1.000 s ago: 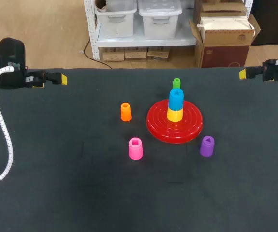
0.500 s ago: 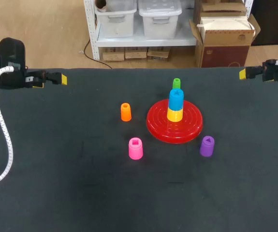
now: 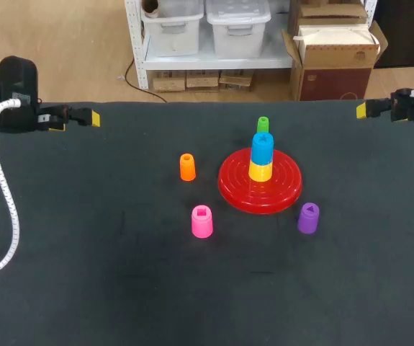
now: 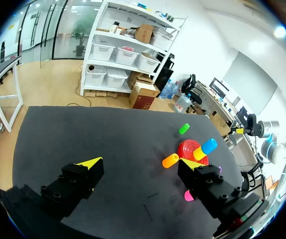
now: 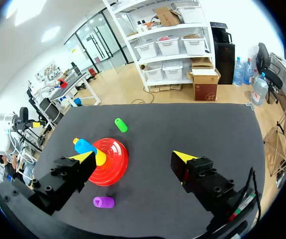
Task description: Pick up and stack the cylinders on the red base in this order: pink,purple,orange,green
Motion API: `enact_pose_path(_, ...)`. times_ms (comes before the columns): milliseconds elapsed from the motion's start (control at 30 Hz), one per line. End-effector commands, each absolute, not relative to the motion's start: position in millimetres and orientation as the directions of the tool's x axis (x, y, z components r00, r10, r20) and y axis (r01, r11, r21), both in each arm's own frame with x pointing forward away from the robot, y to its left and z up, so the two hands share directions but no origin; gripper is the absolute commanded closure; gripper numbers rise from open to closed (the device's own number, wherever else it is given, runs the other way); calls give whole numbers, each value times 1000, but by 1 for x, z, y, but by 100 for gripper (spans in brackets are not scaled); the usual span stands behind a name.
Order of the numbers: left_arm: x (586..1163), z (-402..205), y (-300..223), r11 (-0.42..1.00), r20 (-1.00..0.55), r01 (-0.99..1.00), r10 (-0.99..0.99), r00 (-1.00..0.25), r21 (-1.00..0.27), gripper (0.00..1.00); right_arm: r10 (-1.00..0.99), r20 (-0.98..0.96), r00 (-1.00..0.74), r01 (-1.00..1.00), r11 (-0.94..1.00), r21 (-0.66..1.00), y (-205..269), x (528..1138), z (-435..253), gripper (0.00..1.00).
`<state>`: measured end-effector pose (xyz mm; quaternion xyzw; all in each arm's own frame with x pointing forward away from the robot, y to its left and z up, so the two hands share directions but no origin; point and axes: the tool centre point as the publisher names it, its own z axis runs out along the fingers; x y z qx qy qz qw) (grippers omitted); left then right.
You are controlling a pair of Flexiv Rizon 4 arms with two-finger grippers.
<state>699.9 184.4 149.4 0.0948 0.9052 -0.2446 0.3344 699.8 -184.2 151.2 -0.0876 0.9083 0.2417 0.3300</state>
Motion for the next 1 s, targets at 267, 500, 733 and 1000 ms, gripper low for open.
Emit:
enact_pose_path(267,643,156,146,164,-873,970,481,82,181,0,0,-642,-767,-320,867,382,-185,700,151,0)
enact_pose_path(500,629,143,143,-92,-825,954,482,294,286,0,0,-642,-767,-320,867,382,-185,700,151,0)
enact_pose_path(733,639,125,144,-191,-760,911,503,411,366,0,0,-642,-767,-320,867,382,-185,700,151,0)
enact_pose_path(1000,660,103,153,-156,-742,935,574,348,318,0,0,-642,-767,-320,867,382,-185,700,151,0)
